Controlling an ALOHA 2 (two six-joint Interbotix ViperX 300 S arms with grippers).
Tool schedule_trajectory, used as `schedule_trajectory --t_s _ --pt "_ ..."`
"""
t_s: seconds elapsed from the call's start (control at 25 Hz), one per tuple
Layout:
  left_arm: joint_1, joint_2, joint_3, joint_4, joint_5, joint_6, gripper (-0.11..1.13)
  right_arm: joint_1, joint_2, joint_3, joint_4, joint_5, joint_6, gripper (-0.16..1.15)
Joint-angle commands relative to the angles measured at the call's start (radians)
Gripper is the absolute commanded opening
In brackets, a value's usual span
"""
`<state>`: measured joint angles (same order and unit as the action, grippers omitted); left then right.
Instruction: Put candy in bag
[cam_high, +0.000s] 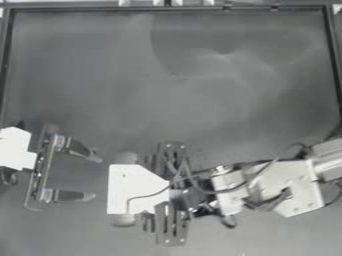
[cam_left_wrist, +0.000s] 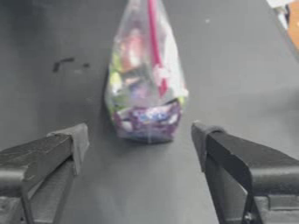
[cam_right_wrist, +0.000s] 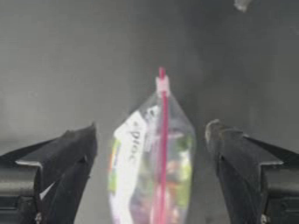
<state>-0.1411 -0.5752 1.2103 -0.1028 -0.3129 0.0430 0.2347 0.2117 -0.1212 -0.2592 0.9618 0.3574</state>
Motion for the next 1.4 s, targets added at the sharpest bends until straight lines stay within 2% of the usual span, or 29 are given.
schedule_trajectory --t_s 0.04,0.16,0.52,0.64,1.4 --pt "-0.002 -0.002 -0.005 -0.002 -0.015 0.003 1.00 0.002 0.011 -0.066 -0.023 0.034 -0.002 1.00" --pt "-0.002 -0.002 0.002 -0.002 -0.021 0.005 1.00 0.002 0.041 -0.101 -0.029 0.058 -0.026 1.00" --pt "-0.005 -0.003 0.009 -0.003 -0.034 0.006 1.00 -0.023 0.129 -0.206 0.014 0.138 -0.089 1.00" --pt "-0.005 -0.002 0.009 -0.006 -0.034 0.006 1.00 -0.034 0.138 -0.212 0.034 0.138 -0.106 1.00" --pt "-0.005 -0.002 0.028 -0.014 -0.055 0.006 1.00 -0.071 0.172 -0.232 0.040 0.109 -0.129 1.00"
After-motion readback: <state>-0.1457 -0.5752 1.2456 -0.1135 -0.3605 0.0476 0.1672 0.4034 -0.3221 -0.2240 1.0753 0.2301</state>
